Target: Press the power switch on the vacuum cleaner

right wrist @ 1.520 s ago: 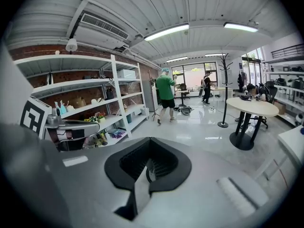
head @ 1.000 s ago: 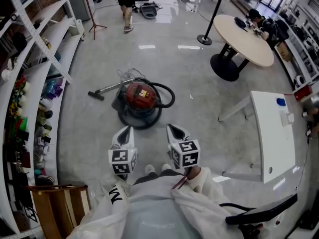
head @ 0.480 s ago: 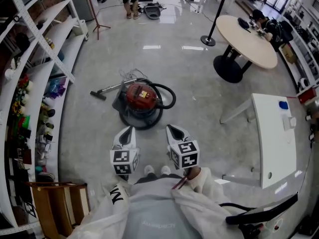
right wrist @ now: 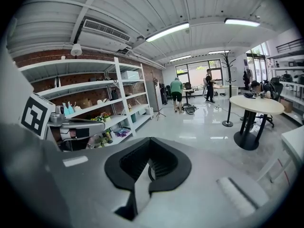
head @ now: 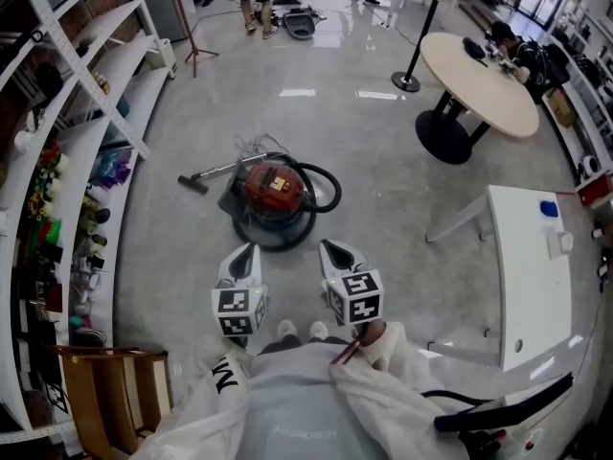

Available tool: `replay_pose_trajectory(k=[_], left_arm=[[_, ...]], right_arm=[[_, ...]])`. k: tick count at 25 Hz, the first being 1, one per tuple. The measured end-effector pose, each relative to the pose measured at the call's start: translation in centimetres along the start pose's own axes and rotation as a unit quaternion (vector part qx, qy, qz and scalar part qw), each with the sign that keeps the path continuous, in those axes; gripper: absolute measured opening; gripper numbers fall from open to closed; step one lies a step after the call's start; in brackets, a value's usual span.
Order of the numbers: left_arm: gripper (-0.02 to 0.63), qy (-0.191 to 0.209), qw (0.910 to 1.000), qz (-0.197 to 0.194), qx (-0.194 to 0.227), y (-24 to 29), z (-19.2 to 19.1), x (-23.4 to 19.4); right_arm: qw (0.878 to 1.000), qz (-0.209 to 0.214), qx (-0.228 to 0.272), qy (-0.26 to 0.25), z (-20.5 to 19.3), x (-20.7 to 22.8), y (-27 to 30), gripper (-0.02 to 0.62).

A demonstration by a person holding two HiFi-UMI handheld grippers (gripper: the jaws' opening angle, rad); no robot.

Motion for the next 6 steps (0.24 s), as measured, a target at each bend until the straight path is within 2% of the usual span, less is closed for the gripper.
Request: replay_pose_trajectory(k=[6], left_arm=[[0.000,-0.002,1.0000,0.004,-0.004,-0.03,-0.33,-0.16]], right_arm=[[1.000,0.004,-0.005,0.000,-0.36,-0.11,0.21,-0.002]])
Point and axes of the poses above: the fingertips, and each gripper's own axes: y forward along the fingers, x to its right, z out of its top, the point moved 6 cm from there along -y, backward along the fingers, and after that the axes turned 6 degrees about x, right-handed, at the moved point
